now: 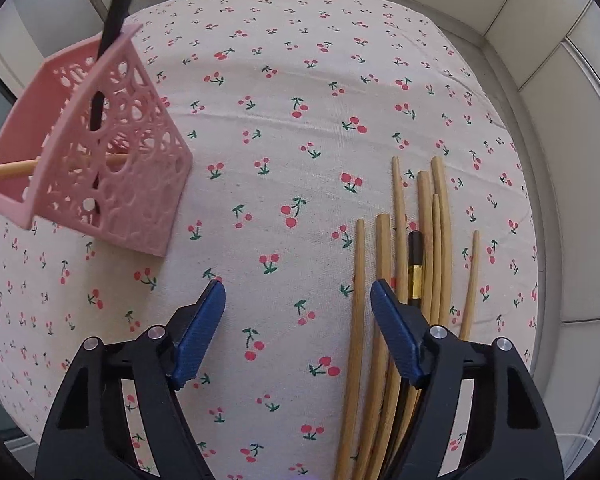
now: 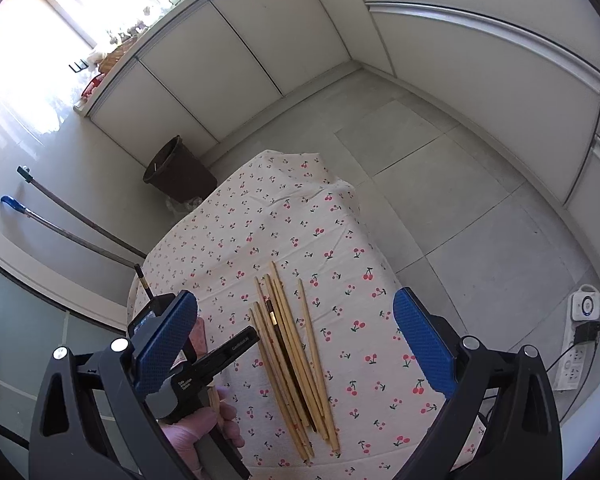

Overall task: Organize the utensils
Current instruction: 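Close the left gripper on another plain wooden chopstick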

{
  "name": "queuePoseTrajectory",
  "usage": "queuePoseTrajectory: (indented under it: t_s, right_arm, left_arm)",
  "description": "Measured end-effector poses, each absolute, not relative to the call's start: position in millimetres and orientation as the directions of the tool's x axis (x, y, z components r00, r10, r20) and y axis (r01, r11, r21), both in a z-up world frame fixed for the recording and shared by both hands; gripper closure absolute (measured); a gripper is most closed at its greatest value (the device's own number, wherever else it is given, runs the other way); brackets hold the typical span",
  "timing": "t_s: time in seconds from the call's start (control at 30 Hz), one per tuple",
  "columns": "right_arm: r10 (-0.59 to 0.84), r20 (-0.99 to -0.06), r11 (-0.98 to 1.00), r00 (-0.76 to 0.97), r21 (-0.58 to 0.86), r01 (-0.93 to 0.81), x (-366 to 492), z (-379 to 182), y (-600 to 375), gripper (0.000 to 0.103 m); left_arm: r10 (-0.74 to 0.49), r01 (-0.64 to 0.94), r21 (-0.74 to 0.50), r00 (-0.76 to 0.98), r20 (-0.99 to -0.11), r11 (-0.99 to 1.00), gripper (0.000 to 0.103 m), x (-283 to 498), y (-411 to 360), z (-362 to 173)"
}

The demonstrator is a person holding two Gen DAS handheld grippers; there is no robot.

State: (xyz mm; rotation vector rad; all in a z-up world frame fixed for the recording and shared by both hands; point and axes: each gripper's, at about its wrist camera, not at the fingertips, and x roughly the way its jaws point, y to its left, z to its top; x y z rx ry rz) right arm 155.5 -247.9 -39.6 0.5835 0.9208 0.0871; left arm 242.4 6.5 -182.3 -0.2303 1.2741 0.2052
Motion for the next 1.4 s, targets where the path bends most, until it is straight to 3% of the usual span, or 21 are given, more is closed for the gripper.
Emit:
queuePoseTrajectory:
  t_s: [0.2, 0.37, 0.4, 0.47, 0.5, 0.57, 0.8, 1.0, 1.1, 1.27, 1.4]
  right_arm:
    - [0.296, -0.755, 0.841, 0.585, 0.496, 0.216, 163.0, -51.8, -251.6, 0.007]
    - [0.262, -0.790, 0.847, 0.554, 0.464, 0.261, 172.0, -66.9, -254.3, 0.007]
    - [0.263, -0.799, 0.845, 0.542, 0.461, 0.271, 174.8, -71.7, -254.2, 0.007]
    - [0.271, -0.812, 0.843, 0.517, 0.460, 0.280, 180.2, -80.8, -253.8, 0.007]
    - [0.276, -0.818, 0.842, 0.504, 0.459, 0.284, 183.0, -85.3, -252.5, 0.007]
    - [0.281, -0.833, 0.844, 0.477, 0.451, 0.291, 190.2, -96.2, -247.7, 0.007]
    - [0.249, -0.882, 0.891, 0.400, 0.371, 0.262, 220.7, -133.4, -214.0, 0.008]
    - [0.202, -0.920, 0.915, 0.336, 0.299, 0.269, 242.1, -171.7, -189.8, 0.009]
    - [0.186, -0.931, 0.929, 0.315, 0.271, 0.252, 251.4, -182.9, -174.2, 0.020]
    - [0.077, -0.945, 0.956, 0.319, 0.161, 0.246, 259.0, -193.0, -162.8, 0.046]
    - [0.068, -0.939, 0.954, 0.337, 0.160, 0.252, 262.9, -192.7, -162.2, 0.049]
  left_arm:
    - [0.089, -0.246, 0.013, 0.300, -0.950, 0.969, 0.039, 259.6, -4.8, -190.0]
    - [0.055, -0.157, 0.006, 0.308, -0.950, 0.988, 0.041, 268.9, -11.6, -188.9]
    - [0.052, -0.145, 0.007, 0.311, -0.949, 0.989, 0.045, 268.3, -12.6, -188.2]
    - [0.042, -0.102, 0.010, 0.319, -0.947, 0.995, 0.064, 264.7, -16.2, -185.3]
    - [0.035, -0.076, 0.012, 0.320, -0.947, 0.997, 0.082, 263.1, -20.4, -184.3]
    - [0.027, -0.034, 0.017, 0.323, -0.946, 0.999, 0.095, 257.7, -26.3, -184.8]
    - [-0.041, -0.030, -0.055, 0.340, -0.939, 0.998, 0.098, 220.2, -2.8, -177.0]
    - [-0.065, -0.006, -0.074, 0.410, -0.910, 0.997, 0.098, 181.9, 28.4, -128.2]
    - [-0.046, -0.005, -0.056, 0.484, -0.874, 0.998, 0.098, 155.8, 41.3, -93.3]
    - [-0.096, -0.015, -0.129, 0.583, -0.807, 0.992, 0.098, 132.3, 56.1, -52.5]
    - [-0.096, 0.021, -0.106, 0.626, -0.774, 0.994, 0.098, 128.7, 48.6, -37.9]
